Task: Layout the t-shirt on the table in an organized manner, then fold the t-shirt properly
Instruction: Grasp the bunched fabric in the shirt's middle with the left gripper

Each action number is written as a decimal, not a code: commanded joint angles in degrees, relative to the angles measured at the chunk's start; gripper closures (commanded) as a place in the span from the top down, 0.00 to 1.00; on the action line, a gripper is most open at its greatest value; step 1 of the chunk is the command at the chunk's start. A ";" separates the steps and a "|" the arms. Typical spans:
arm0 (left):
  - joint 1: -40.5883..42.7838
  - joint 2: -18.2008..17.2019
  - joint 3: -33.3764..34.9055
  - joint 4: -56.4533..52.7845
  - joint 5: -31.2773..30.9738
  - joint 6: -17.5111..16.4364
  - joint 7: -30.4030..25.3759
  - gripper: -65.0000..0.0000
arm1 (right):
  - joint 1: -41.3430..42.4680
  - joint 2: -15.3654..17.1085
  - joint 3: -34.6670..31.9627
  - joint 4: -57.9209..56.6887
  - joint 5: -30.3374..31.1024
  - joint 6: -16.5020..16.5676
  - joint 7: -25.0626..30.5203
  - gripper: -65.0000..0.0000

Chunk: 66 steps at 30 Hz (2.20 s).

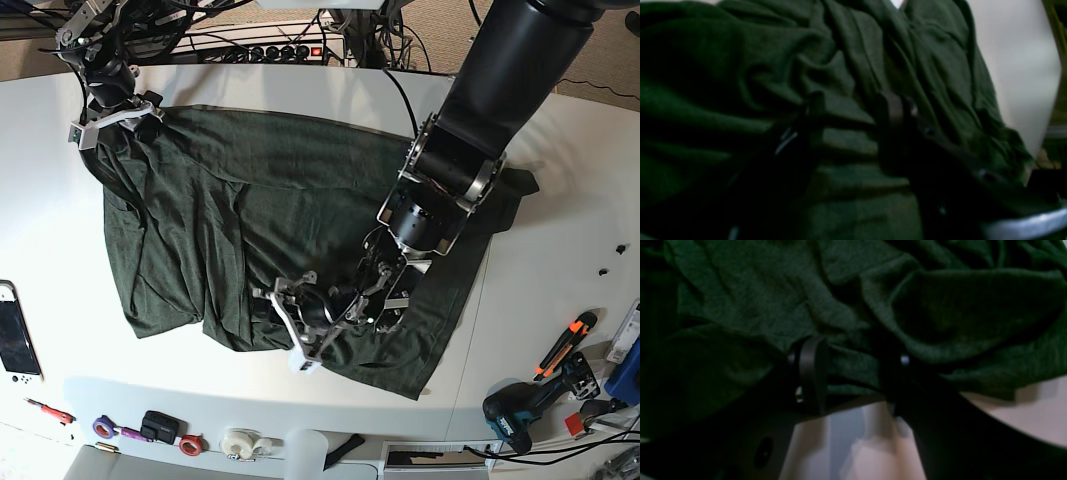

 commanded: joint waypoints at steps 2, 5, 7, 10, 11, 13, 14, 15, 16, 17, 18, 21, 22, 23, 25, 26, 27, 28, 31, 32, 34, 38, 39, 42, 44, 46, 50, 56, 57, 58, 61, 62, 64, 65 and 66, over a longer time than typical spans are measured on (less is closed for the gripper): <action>-2.23 1.43 -0.15 1.38 -5.03 -6.25 0.63 0.40 | -0.13 0.33 0.02 0.50 0.96 0.35 -0.42 0.41; -2.21 1.43 -0.15 1.40 -6.10 -9.20 0.61 0.40 | -0.15 0.33 0.02 0.50 1.01 0.35 -0.46 0.41; -2.19 1.43 -0.07 1.40 -5.92 -9.20 0.59 0.40 | -0.15 0.33 0.02 0.50 1.03 0.35 -0.44 0.41; -1.99 1.43 0.02 1.40 -4.98 -9.18 0.50 0.40 | -0.15 0.33 0.02 0.50 1.05 0.37 -0.46 0.41; -1.79 1.43 0.02 1.40 -4.55 -9.16 0.46 0.40 | -0.15 0.33 0.02 0.50 1.05 0.37 -0.46 0.41; -0.79 1.43 0.02 1.40 -3.63 -9.18 -0.46 0.40 | -0.15 0.33 0.02 0.50 1.05 0.37 -0.46 0.41; -0.07 1.43 0.02 1.40 -3.08 -9.18 -1.01 0.40 | -0.15 0.33 0.02 0.50 1.05 0.37 -0.46 0.41; 0.83 1.43 0.02 1.40 -2.45 -9.18 -1.57 0.40 | -0.15 0.33 0.02 0.50 1.05 0.35 -0.46 0.41; 1.75 1.43 0.02 1.40 -1.60 -9.20 -2.43 0.40 | -0.15 0.33 0.02 0.50 1.05 0.37 -0.46 0.41; 2.69 1.43 0.02 1.40 -0.92 -9.18 -3.41 0.40 | -0.15 0.33 0.02 0.50 1.05 0.37 -0.46 0.41; 3.61 1.43 0.02 1.40 -0.57 -9.25 -4.04 0.40 | -0.15 0.33 0.02 0.50 1.05 0.37 -0.46 0.41; 5.81 1.43 0.02 1.42 -0.52 -11.65 -6.14 0.40 | -0.15 0.33 0.02 0.50 1.05 0.37 -0.46 0.41; 6.27 1.43 0.02 1.44 -0.52 -12.17 -6.78 0.40 | -0.15 0.33 0.02 0.50 1.05 0.37 -0.46 0.41; 6.56 1.43 0.02 1.44 -0.55 -12.17 -7.21 0.40 | -0.15 0.33 0.02 0.50 1.05 0.37 -0.50 0.41; 6.75 1.43 0.02 1.44 -0.57 -12.17 -8.09 0.40 | -0.15 0.33 0.02 0.50 1.05 0.39 -0.48 0.41; 6.84 1.43 0.02 1.44 -0.59 -12.17 -8.59 0.40 | -0.15 0.33 0.02 0.50 1.05 0.37 -0.50 0.41; 6.91 1.43 0.02 1.44 -0.72 -12.20 -9.16 0.40 | -0.15 0.33 0.02 0.50 1.05 0.37 -0.50 0.41; 7.02 1.43 0.02 1.44 -0.72 -12.20 -9.77 0.40 | -0.15 0.33 0.02 0.50 1.05 0.37 -0.50 0.41; 7.52 1.43 0.17 1.44 -0.70 -12.15 -10.21 0.40 | -0.15 0.33 0.02 0.50 1.05 0.37 -0.50 0.41; 7.72 1.43 0.55 1.44 -0.70 -12.09 -10.47 0.40 | -0.15 0.33 0.02 0.50 1.05 0.37 -0.48 0.41; 8.09 1.43 2.10 1.44 -0.68 -11.98 -11.82 0.40 | -0.15 0.33 0.02 0.50 1.05 0.37 -0.46 0.41; 8.28 1.43 8.00 1.44 -0.72 -11.98 -16.44 0.40 | -0.15 0.33 0.02 0.50 1.03 0.39 -0.48 0.41; 8.28 1.43 9.42 1.49 -0.72 -11.96 -17.07 0.40 | -0.15 0.33 0.02 0.50 1.03 0.39 -0.48 0.41; 8.28 1.43 11.96 2.32 -0.70 -11.82 -17.42 0.40 | -0.15 0.33 0.02 0.50 1.03 0.39 -0.46 0.41; 8.28 1.43 12.26 3.26 -0.70 -10.27 -17.42 0.40 | -0.15 0.33 0.02 0.50 1.03 0.39 -0.46 0.41; 8.24 1.43 12.26 4.26 -0.70 -7.61 -17.42 0.40 | -0.15 0.33 0.02 0.50 1.05 0.39 -0.46 0.41; 7.96 1.43 12.26 5.68 -0.68 -2.91 -17.42 0.40 | -0.15 0.33 0.02 0.50 1.05 0.39 -0.46 0.41; 7.93 1.43 13.00 5.90 -0.72 0.57 -17.38 0.40 | -0.15 0.33 0.02 0.50 1.05 0.37 -0.44 0.41; 7.93 1.43 13.55 5.90 -0.74 -0.24 -17.40 0.40 | -0.15 0.33 0.02 0.50 1.05 0.39 -0.44 0.41; 7.96 1.43 14.27 5.90 -0.74 -1.60 -17.38 0.40 | -0.15 0.33 0.02 0.50 1.05 0.39 -0.44 0.41; 7.98 1.43 17.18 5.92 -0.81 -5.62 -17.40 0.40 | -0.15 0.33 0.02 0.50 1.05 0.39 -0.44 0.41; 7.98 1.43 18.25 5.97 -1.33 -6.25 -17.40 0.40 | -0.15 0.33 0.02 0.50 1.05 0.39 -0.44 0.41; 7.96 1.43 20.15 6.03 -2.93 -6.36 -17.40 0.40 | -0.15 0.33 0.02 0.50 1.05 0.39 -0.44 0.41; 7.96 1.43 20.74 6.16 -3.41 -6.36 -17.42 0.40 | -0.15 0.33 0.02 0.50 1.03 0.39 -0.44 0.41; 7.96 1.43 21.03 6.34 -3.56 -6.34 -17.42 0.40 | -0.15 0.33 0.02 0.50 1.05 0.37 -0.44 0.41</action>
